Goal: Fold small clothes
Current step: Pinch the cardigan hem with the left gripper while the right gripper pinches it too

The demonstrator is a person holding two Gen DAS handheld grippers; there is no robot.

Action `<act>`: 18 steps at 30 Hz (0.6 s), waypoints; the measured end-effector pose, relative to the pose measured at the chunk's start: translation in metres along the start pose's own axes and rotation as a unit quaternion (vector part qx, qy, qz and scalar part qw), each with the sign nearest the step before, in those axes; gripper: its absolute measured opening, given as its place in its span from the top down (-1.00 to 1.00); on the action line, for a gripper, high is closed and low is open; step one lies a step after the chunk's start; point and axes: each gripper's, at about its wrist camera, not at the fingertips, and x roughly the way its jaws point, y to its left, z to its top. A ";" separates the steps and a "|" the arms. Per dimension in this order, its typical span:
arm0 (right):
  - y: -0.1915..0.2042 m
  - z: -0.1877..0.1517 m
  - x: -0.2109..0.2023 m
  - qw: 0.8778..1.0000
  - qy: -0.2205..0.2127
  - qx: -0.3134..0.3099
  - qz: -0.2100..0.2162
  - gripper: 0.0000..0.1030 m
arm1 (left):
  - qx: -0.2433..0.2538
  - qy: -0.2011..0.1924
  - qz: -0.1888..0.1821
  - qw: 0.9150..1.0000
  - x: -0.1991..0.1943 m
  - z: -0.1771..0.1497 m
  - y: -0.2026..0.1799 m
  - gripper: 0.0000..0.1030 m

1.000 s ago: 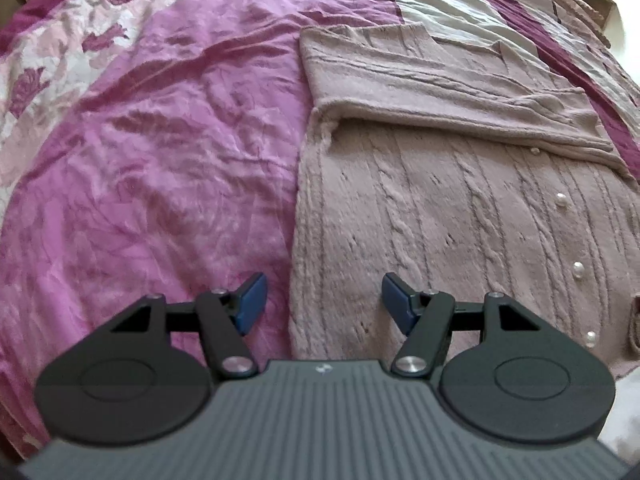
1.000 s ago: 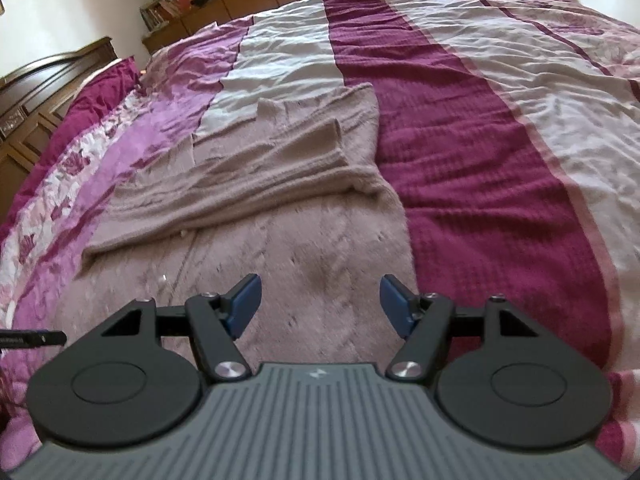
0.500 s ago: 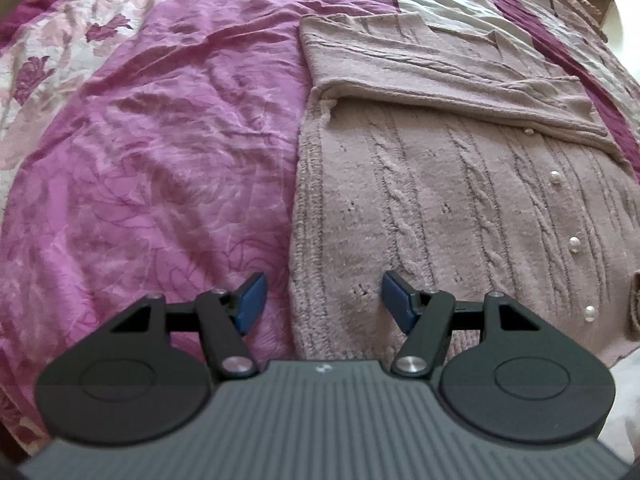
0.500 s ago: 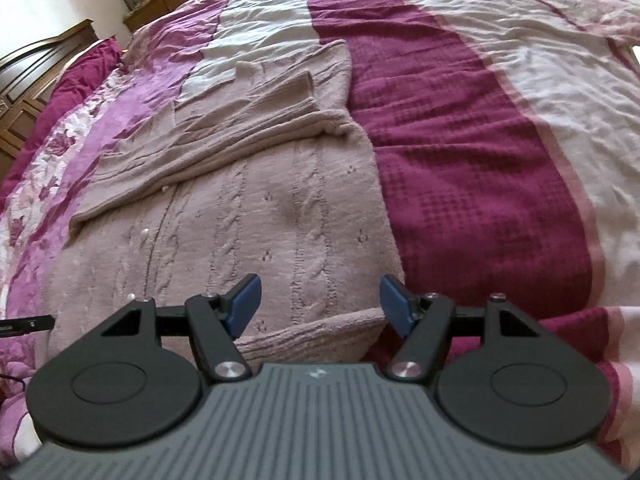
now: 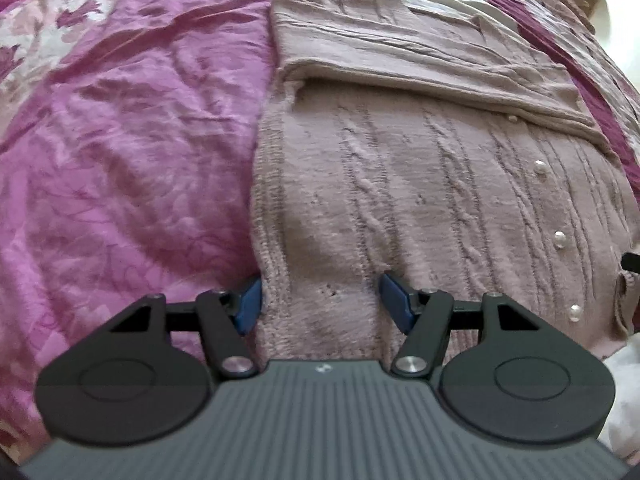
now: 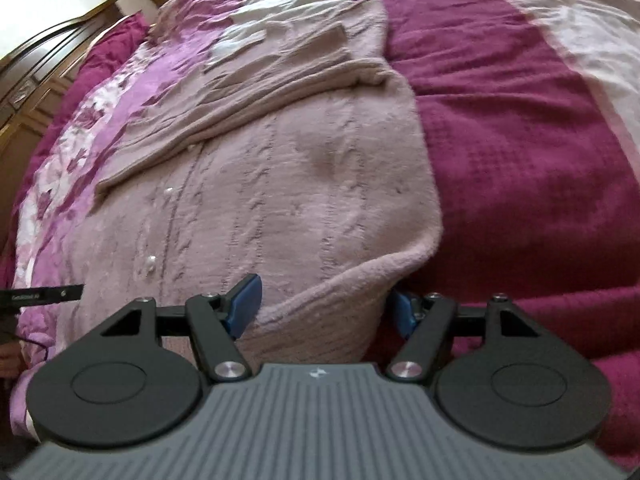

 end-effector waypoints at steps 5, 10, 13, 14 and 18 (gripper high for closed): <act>0.003 0.000 0.004 1.000 -0.006 -0.013 0.001 -0.33 | 0.006 -0.005 0.004 1.000 0.005 0.001 -0.005 -0.19; -0.001 0.000 0.001 1.000 -0.018 -0.022 -0.010 0.47 | 0.001 -0.016 -0.006 1.000 0.002 0.004 -0.004 0.50; -0.004 0.002 0.000 1.000 -0.027 -0.009 0.009 0.67 | -0.017 -0.022 -0.017 0.999 -0.001 0.006 0.002 0.64; -0.005 0.002 -0.001 0.999 -0.032 -0.006 0.014 0.70 | -0.026 -0.024 -0.022 0.999 -0.002 0.006 0.004 0.65; -0.005 0.008 -0.005 0.997 -0.057 0.011 0.049 0.72 | -0.044 -0.050 -0.042 0.997 -0.012 0.007 0.006 0.69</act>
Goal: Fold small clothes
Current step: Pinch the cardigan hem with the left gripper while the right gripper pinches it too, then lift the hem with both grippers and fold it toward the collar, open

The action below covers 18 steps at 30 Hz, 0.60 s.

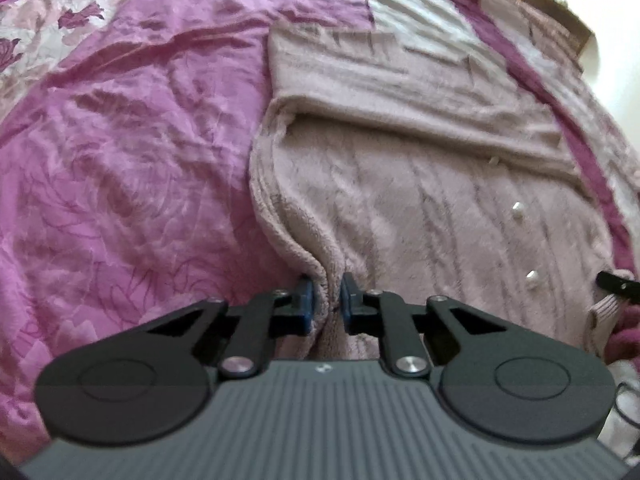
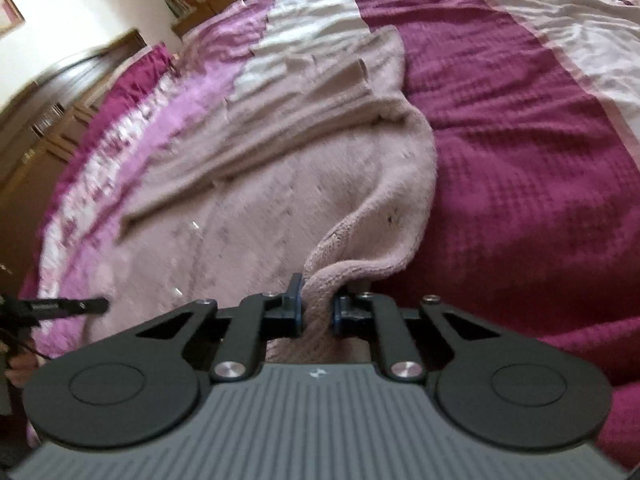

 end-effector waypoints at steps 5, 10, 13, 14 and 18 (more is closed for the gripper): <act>0.002 0.014 -0.008 0.998 -0.042 0.011 0.035 0.73 | -0.019 -0.041 -0.025 0.999 -0.014 0.013 -0.004 0.69; 0.007 0.032 -0.012 0.995 -0.080 0.013 0.053 0.74 | -0.031 -0.074 -0.029 0.996 -0.023 0.031 -0.009 0.69; 0.010 0.045 -0.012 0.993 -0.103 0.011 0.057 0.74 | -0.037 -0.093 -0.023 0.995 -0.024 0.044 -0.011 0.69; 0.011 0.050 -0.012 0.992 -0.111 0.011 0.059 0.74 | -0.041 -0.099 -0.024 0.994 -0.025 0.049 -0.011 0.69; 0.013 0.072 -0.009 0.987 -0.147 0.013 0.059 0.74 | -0.045 -0.125 -0.017 0.991 -0.022 0.066 -0.011 0.69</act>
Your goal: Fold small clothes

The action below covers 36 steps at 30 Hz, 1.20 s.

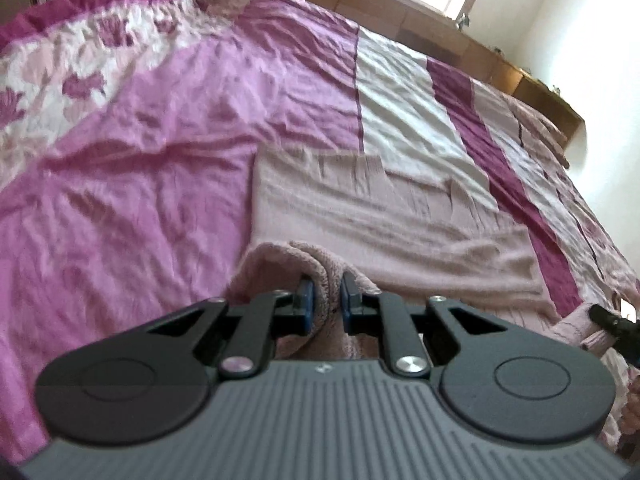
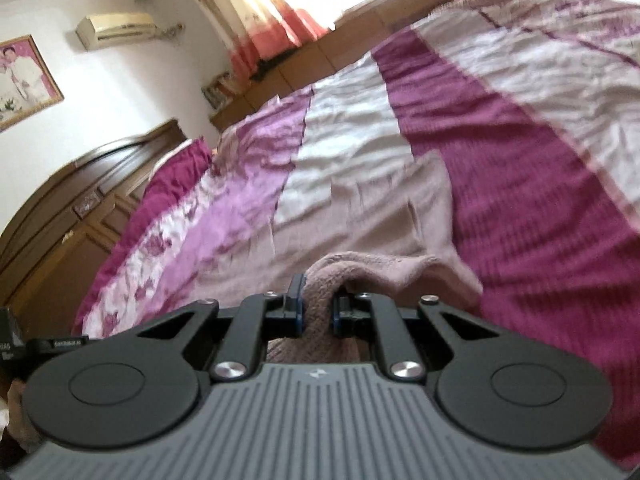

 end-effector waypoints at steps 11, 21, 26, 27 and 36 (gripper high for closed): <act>-0.021 0.046 0.055 0.997 -0.052 0.035 -0.043 0.76 | -0.005 -0.019 0.038 0.999 0.050 0.035 0.001 0.69; -0.052 0.027 0.116 0.990 -0.005 0.019 -0.137 0.75 | 0.025 0.006 0.085 0.996 0.102 0.029 0.005 0.66; -0.061 0.024 0.115 0.991 0.002 0.040 -0.126 0.54 | 0.045 0.008 0.091 0.995 0.103 0.025 0.003 0.58; -0.060 0.024 0.113 0.991 0.003 0.043 -0.123 0.49 | 0.045 0.007 0.088 0.995 0.100 0.024 0.003 0.53; -0.033 0.019 0.078 0.992 0.011 0.023 -0.127 -0.12 | 0.032 0.007 0.079 0.996 0.066 0.011 0.013 0.22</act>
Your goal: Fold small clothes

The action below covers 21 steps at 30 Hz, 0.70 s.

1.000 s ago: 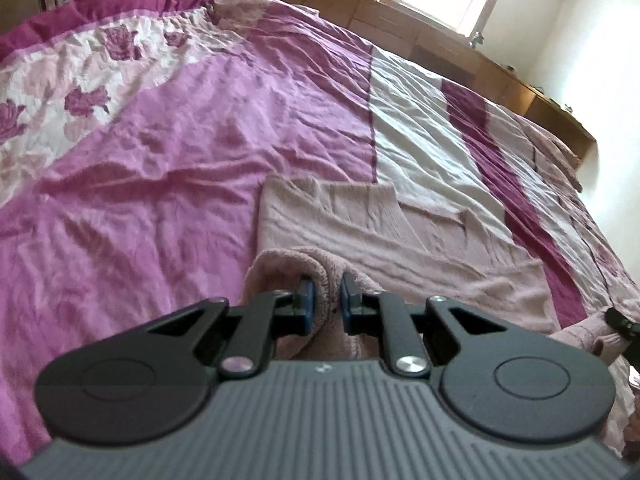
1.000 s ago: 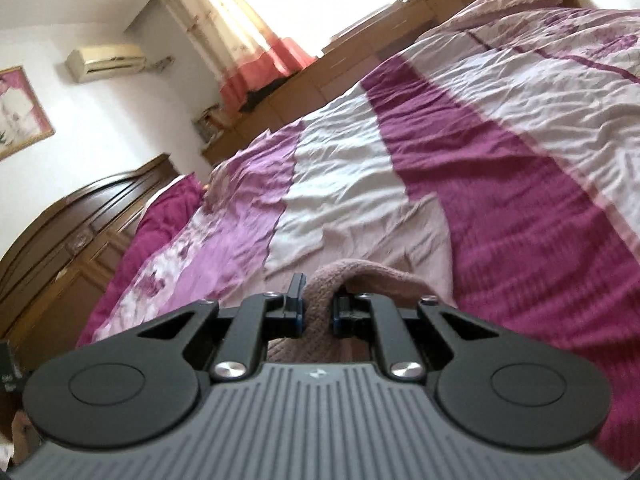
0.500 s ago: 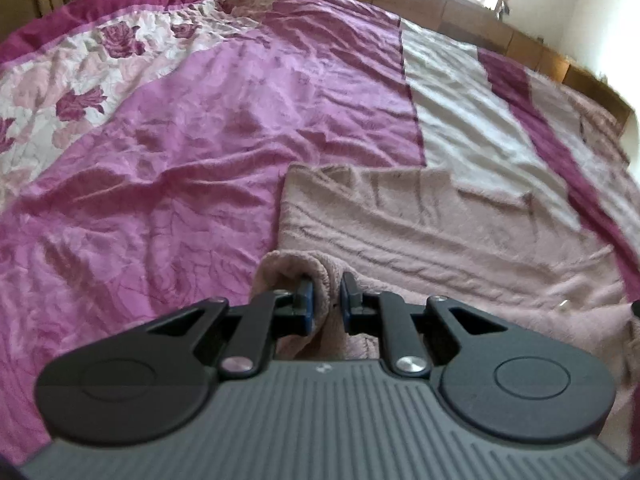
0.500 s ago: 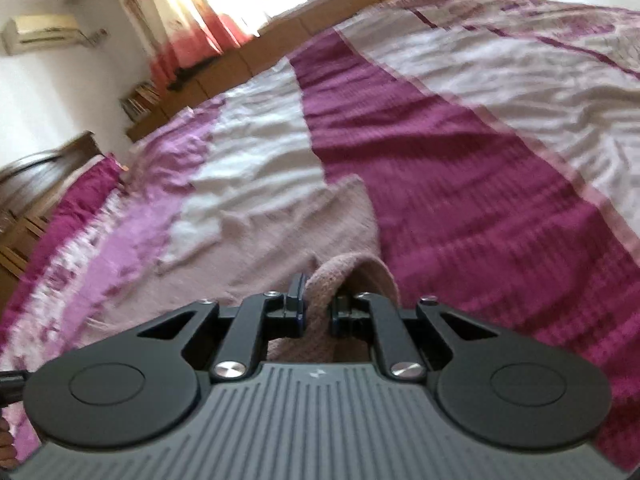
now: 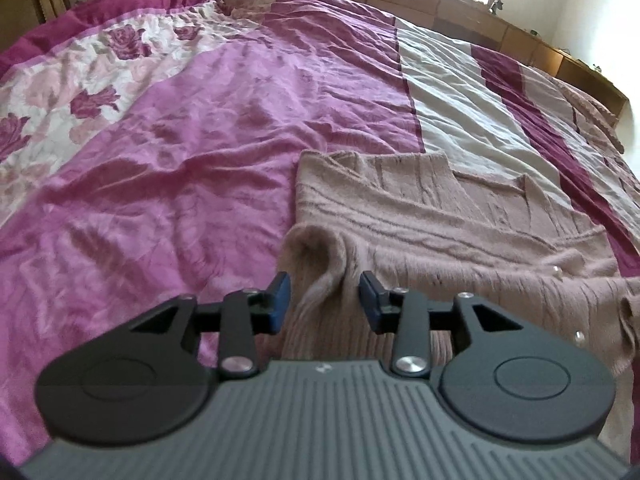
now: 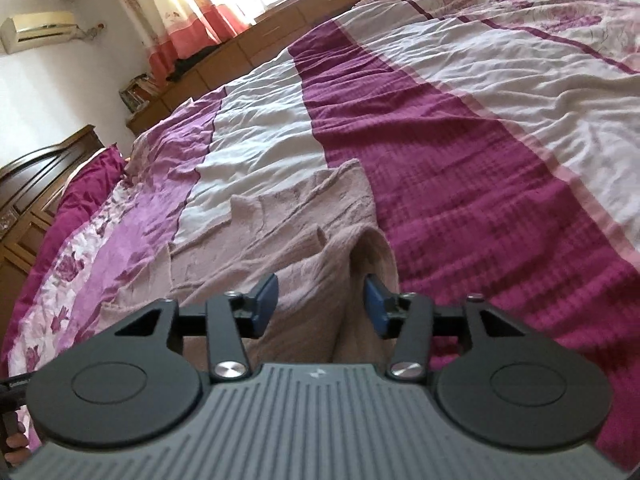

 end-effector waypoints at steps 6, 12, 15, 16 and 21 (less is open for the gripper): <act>0.015 -0.013 -0.025 1.000 -0.002 -0.007 -0.011 -0.33 | 0.006 0.015 0.002 1.000 -0.011 -0.019 0.004 0.21; 0.032 -0.024 -0.034 1.000 0.008 -0.021 -0.013 -0.46 | 0.000 0.037 -0.001 0.999 -0.004 -0.032 0.006 0.21; 0.045 -0.031 -0.029 0.999 0.016 -0.046 -0.016 -0.54 | -0.003 0.042 -0.007 0.999 -0.002 -0.035 0.006 0.21; 0.049 -0.033 -0.027 0.998 0.019 -0.054 -0.019 -0.55 | -0.001 0.044 -0.008 0.999 -0.001 -0.036 0.005 0.21; 0.060 -0.040 -0.005 0.996 0.027 -0.079 -0.044 -0.55 | 0.004 0.048 -0.006 0.999 0.004 -0.039 0.001 0.21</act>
